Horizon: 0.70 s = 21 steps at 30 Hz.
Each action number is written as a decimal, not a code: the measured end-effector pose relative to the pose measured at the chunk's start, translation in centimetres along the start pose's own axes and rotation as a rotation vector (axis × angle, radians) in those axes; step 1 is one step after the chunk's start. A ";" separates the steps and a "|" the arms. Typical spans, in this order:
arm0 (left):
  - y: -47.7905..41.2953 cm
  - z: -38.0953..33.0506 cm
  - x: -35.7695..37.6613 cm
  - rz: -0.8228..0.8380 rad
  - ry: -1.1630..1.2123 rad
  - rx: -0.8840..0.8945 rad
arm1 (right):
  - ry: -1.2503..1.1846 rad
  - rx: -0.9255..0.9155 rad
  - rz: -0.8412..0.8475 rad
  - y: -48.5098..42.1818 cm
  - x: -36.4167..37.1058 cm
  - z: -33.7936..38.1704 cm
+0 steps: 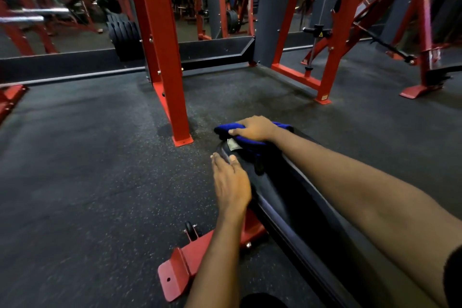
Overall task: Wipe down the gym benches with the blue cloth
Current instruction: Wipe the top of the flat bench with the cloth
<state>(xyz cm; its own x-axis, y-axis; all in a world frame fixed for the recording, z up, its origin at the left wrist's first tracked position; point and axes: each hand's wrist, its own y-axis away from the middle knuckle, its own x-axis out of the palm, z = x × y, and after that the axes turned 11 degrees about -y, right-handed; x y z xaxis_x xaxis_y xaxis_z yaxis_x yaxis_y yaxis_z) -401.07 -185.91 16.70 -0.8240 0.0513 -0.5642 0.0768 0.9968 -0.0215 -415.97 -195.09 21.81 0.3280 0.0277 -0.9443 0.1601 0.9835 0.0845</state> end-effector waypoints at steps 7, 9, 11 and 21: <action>0.3 2.9 -6.2 -0.206 -0.019 0.032 | 0.046 -0.048 0.007 0.7 1.8 4.8; 0.4 3.2 -7.1 -0.246 0.000 0.028 | 0.046 -0.160 0.011 2.2 2.2 5.0; 0.9 3.4 -7.7 -0.242 0.014 0.032 | 0.048 -0.187 0.027 3.1 2.3 4.8; 2.4 4.4 -8.0 -0.330 0.013 -0.004 | 0.467 -0.275 0.053 10.5 6.2 7.7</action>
<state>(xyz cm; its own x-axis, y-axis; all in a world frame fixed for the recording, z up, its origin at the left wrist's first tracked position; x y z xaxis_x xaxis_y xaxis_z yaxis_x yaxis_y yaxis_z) -391.82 -184.15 17.55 -0.8114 -0.2733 -0.5166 -0.1977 0.9602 -0.1975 -405.09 -185.99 19.29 -0.1292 0.0940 -0.9872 -0.1152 0.9873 0.1091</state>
